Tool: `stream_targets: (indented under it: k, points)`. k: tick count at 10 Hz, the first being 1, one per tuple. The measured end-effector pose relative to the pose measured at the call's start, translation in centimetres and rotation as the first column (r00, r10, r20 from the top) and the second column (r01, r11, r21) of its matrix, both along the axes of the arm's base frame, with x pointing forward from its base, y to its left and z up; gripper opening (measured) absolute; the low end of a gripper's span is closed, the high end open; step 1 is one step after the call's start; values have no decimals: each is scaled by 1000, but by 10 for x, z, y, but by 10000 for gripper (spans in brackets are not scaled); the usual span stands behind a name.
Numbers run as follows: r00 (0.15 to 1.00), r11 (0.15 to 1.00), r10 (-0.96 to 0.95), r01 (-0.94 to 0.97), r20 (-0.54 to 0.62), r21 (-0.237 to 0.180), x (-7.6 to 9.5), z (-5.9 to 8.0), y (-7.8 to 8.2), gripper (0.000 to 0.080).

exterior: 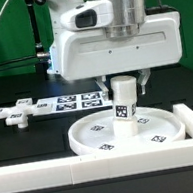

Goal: Assemble round table

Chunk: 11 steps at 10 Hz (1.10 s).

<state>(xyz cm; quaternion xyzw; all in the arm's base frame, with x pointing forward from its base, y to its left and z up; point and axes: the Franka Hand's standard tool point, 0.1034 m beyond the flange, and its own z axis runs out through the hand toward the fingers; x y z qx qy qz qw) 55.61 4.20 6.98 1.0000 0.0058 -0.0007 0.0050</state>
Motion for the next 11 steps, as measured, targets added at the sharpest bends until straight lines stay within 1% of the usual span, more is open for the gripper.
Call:
stream_targets:
  k: [1,2,3,4,7,9,10,11]
  points:
    - [999,999,-41,41,-2,1,0,0,0,409]
    - [986,986,-169,169,-4,14,0,0,0,409]
    - [964,964,-266,266,-3,12,0,0,0,409]
    - [948,948,-318,318,-1,7,0,0,0,409]
    - [804,804,-594,594,-22,32,-1,-1,1,409]
    - [712,711,-701,702,-30,50,0,-1,0,409]
    - [684,682,-728,729,-36,55,0,-1,0,409]
    - [627,624,-778,778,-33,64,2,-1,0,409]
